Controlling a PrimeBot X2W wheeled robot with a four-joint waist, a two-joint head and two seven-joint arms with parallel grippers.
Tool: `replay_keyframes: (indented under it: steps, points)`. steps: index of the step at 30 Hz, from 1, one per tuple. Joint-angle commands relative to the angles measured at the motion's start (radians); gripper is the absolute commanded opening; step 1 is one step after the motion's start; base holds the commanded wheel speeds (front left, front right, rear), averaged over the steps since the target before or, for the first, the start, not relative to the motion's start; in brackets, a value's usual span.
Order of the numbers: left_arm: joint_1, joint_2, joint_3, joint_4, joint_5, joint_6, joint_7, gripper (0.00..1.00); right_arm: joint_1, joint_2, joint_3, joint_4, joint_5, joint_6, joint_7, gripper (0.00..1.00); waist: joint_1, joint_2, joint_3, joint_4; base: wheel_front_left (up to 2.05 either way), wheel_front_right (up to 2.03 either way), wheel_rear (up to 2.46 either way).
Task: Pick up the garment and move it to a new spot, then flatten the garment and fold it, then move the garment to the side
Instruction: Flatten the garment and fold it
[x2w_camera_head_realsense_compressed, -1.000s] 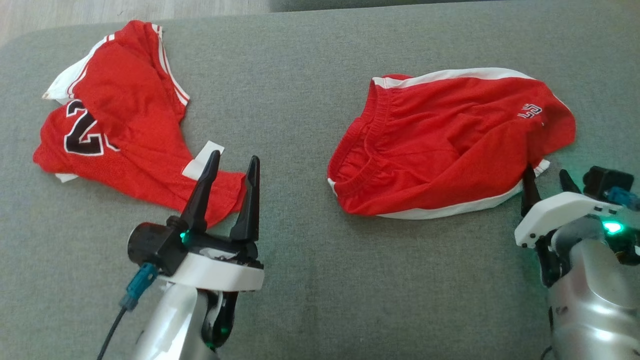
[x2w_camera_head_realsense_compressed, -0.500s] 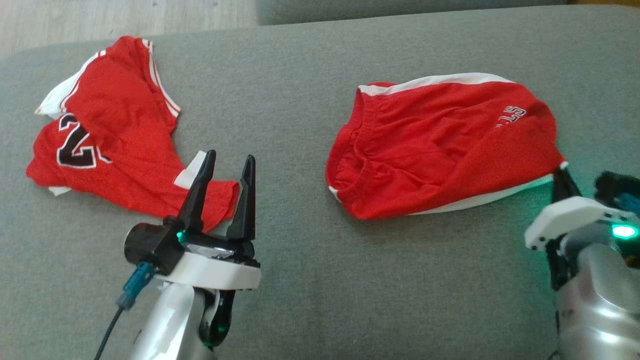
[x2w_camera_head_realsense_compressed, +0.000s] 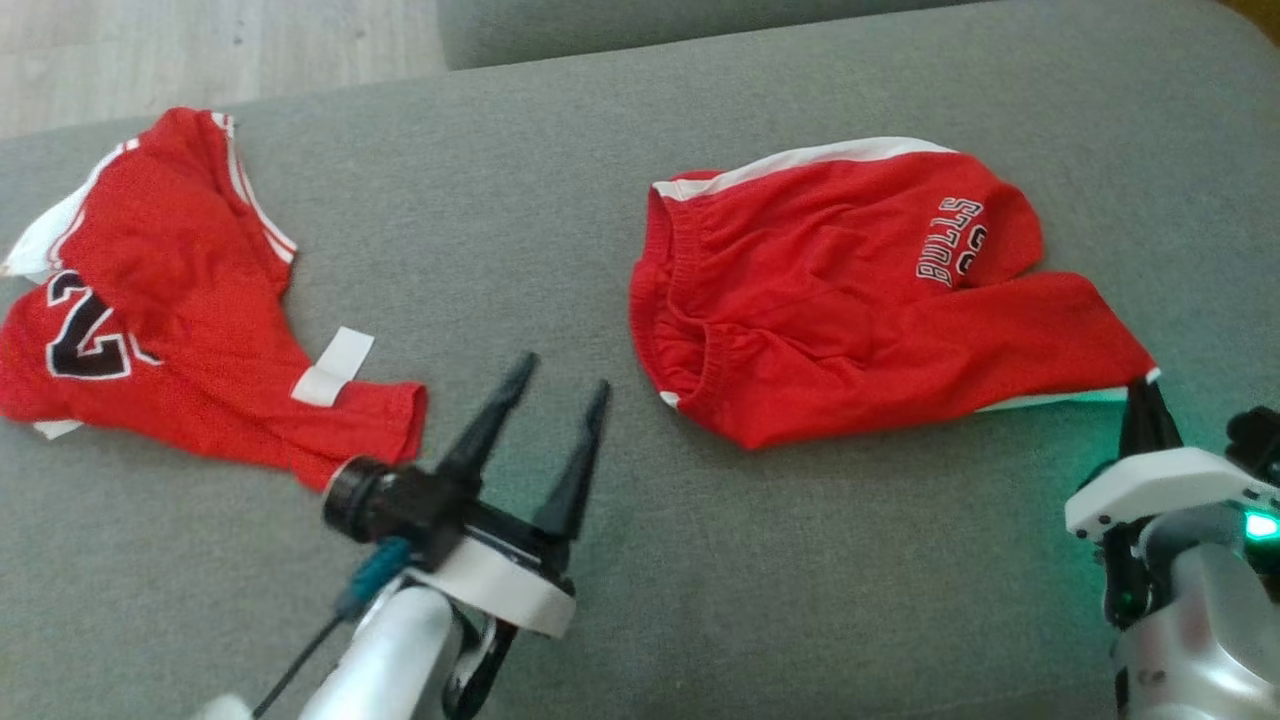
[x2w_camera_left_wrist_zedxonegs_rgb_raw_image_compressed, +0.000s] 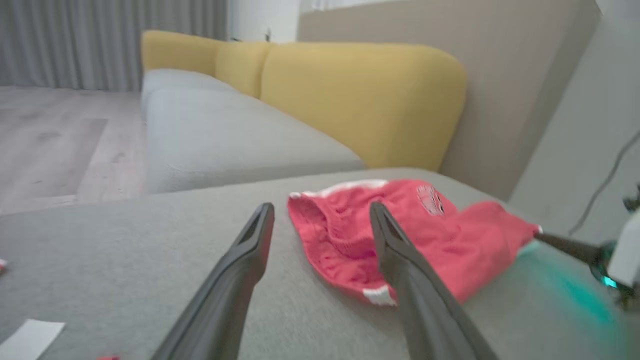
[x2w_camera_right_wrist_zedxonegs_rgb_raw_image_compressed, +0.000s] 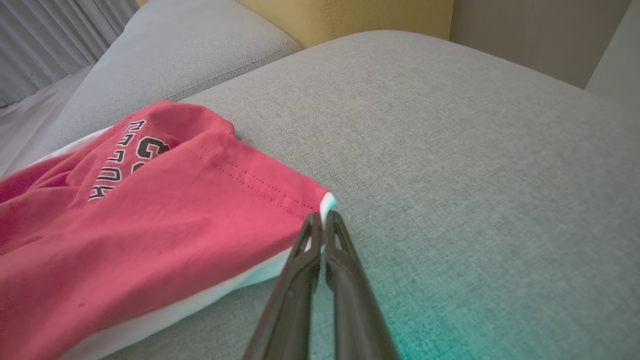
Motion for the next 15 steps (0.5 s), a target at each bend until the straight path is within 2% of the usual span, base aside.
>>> replay_keyframes:
  steps: [1, 5, 9, 15]
  points:
    - [-0.076, 0.042, -0.029, 0.005, 0.020, 0.002, 0.006, 1.00, -0.012, -0.004, 0.039, -0.041, 0.013, -0.001, -0.006, 0.00, 0.0000, 0.0000, 0.014, -0.015, 0.00, 0.00, 0.00]
    - [-0.165, 0.098, -0.185, 0.092, 0.037, 0.002, 0.032, 1.00, -0.020, -0.004, 0.063, -0.061, 0.033, -0.001, 0.002, 0.00, 0.0000, 0.0000, 0.042, -0.032, 0.00, 0.00, 0.00]
    - [-0.255, 0.129, -0.308, 0.176, 0.025, 0.002, 0.038, 1.00, -0.030, -0.004, 0.082, -0.079, 0.046, -0.001, 0.008, 0.00, 0.0000, 0.0000, 0.069, -0.045, 0.00, 0.00, 0.00]
    - [-0.360, 0.145, -0.426, 0.271, -0.007, 0.002, 0.025, 1.00, -0.045, -0.004, 0.112, -0.097, 0.069, -0.001, 0.016, 0.00, 0.0000, 0.0000, 0.104, -0.062, 0.00, 0.00, 0.00]
